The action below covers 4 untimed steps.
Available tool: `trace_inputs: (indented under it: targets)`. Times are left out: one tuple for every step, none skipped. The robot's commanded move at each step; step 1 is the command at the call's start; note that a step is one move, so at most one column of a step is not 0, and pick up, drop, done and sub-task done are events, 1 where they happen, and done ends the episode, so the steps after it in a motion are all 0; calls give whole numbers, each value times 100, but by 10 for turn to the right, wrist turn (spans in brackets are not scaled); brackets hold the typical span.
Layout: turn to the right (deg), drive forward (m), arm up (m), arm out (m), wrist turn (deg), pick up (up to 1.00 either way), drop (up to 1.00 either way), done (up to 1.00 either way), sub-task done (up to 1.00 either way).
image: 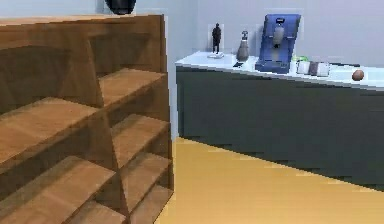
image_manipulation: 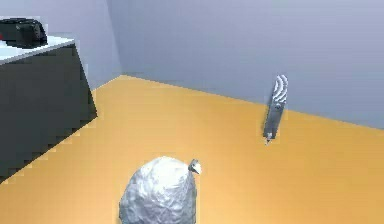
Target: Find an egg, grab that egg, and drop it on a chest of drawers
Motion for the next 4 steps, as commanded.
trace_inputs:
  targets:
    - [210, 0, 0, 0, 0, 0, 0, 0, 0]
    - [0, 75, 0, 0, 0, 0, 0, 0, 0]
    - [240, 0, 0, 0, 0, 0, 0, 0, 0]
    - [0, 50, 0, 0, 0, 0, 0, 0, 0]
